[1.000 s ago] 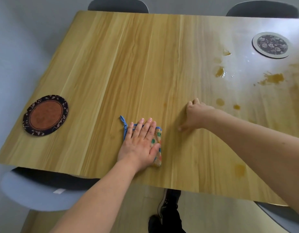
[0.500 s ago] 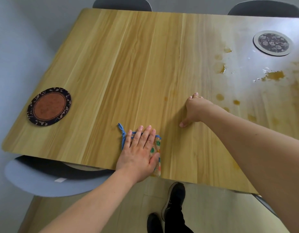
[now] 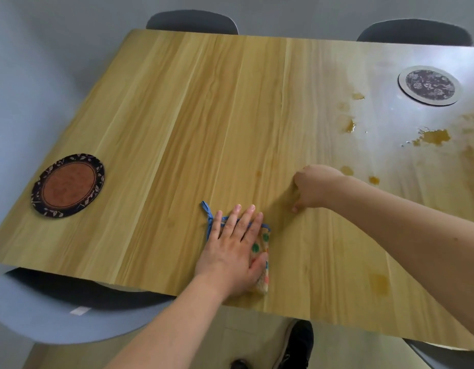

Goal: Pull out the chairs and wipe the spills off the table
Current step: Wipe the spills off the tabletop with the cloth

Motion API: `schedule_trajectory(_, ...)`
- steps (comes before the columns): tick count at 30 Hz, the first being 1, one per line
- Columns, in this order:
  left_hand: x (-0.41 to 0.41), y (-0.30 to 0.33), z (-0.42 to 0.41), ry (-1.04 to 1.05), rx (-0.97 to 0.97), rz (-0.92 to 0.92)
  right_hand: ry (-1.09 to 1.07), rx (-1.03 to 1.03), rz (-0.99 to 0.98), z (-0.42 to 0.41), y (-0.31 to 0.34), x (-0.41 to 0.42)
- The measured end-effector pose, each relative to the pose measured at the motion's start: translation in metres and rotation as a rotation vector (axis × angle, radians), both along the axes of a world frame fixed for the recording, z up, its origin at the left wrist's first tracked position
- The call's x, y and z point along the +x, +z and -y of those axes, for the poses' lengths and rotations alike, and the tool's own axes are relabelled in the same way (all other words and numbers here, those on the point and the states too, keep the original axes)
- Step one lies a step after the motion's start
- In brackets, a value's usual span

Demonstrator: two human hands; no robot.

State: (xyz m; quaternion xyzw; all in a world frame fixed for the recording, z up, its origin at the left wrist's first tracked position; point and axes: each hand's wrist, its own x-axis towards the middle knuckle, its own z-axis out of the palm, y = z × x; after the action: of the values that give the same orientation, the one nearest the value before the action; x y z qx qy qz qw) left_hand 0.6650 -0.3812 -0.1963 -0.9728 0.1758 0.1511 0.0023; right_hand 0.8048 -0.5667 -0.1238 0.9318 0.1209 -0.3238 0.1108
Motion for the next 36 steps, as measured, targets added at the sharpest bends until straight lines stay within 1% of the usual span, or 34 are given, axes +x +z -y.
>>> schedule_trajectory(7, 0.064, -0.005, 0.009, 0.021, 0.035, 0.016, 0.009, -0.023, -0.008, -0.011, 0.003, 0.006)
schedule_trajectory(12, 0.105, -0.002, 0.015, 0.027, 0.016, 0.024, 0.099, -0.007, 0.040, 0.000, 0.001, 0.016)
schedule_trajectory(14, 0.125, -0.002, 0.019, 0.030, 0.009, 0.028, 0.098, 0.053, 0.052, 0.009, 0.006, 0.032)
schedule_trajectory(16, 0.139, -0.001, 0.021, 0.031, 0.013, 0.036, 0.005, 0.174, 0.046, 0.018, 0.013, 0.051)
schedule_trajectory(18, 0.157, -0.002, 0.024, 0.037, 0.020, 0.048, -0.091, 0.278, 0.093, 0.028, 0.015, 0.076)
schedule_trajectory(20, 0.173, -0.003, 0.028, 0.050, 0.015, 0.049, -0.119, 0.315, 0.174, 0.038, 0.012, 0.104)
schedule_trajectory(23, 0.192, -0.005, 0.030, 0.055, 0.012, 0.053, -0.153, 0.319, 0.231, 0.045, 0.005, 0.139)
schedule_trajectory(30, 0.237, -0.007, 0.035, 0.042, 0.019, 0.074, -0.131, 0.265, 0.227, 0.052, -0.013, 0.208)
schedule_trajectory(34, 0.256, -0.008, 0.036, 0.051, 0.028, 0.084, -0.078, 0.195, 0.132, 0.052, -0.022, 0.223)
schedule_trajectory(36, 0.265, -0.009, 0.037, 0.051, 0.032, 0.087, -0.043, 0.178, 0.118, 0.054, -0.026, 0.226)
